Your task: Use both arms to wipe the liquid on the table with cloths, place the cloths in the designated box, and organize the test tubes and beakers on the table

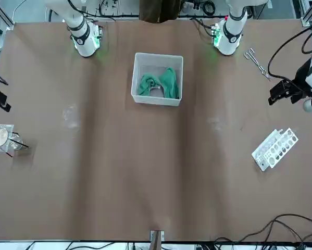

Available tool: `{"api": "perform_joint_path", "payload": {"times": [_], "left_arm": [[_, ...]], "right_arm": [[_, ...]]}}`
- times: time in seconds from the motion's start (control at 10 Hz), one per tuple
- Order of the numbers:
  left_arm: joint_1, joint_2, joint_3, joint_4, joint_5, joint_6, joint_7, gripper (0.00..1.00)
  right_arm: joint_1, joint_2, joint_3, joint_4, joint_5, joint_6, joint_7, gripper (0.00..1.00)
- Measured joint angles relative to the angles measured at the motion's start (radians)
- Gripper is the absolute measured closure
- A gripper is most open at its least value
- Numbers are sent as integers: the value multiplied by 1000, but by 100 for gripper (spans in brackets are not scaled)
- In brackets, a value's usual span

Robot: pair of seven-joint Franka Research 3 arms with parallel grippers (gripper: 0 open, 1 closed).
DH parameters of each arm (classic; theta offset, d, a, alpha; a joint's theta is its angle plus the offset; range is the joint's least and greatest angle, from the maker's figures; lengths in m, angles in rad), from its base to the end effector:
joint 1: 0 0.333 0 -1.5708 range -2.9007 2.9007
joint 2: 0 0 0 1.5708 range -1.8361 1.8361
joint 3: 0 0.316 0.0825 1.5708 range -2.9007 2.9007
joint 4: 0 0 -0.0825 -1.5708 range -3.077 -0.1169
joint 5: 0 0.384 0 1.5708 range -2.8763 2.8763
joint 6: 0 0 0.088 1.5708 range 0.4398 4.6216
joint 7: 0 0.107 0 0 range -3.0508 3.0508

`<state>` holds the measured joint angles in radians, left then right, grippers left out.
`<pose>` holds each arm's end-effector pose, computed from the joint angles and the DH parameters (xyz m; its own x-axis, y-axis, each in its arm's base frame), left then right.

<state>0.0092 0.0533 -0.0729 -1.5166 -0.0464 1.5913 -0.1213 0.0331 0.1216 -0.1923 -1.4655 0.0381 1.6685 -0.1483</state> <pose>0.5720 -0.0402 0.6221 0.9982 0.0586 0.0153 0.0577 -0.9970 0.0525 0.5954 -0.0844 0.6146 0.9963 -0.0107 0.0848 -0.0106 -0.9999 -0.0024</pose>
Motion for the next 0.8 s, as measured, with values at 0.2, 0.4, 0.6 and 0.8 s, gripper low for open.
{"api": "perform_joint_path", "payload": {"times": [0.2,0.4,0.6,0.8], "left_arm": [[-1,0,-1,0,10,0,4,1],[-7,0,-5,0,27,0,7,1],[-7,0,-7,0,27,0,15,1],[-7,0,-6,0,27,0,26,1]], "right_arm": [[-3,16,-3,1,0,18,0,0],[-5,16,-3,4,1,19,0,0],[-5,16,-4,4,1,19,0,0],[-5,16,-4,4,1,19,0,0]]}}
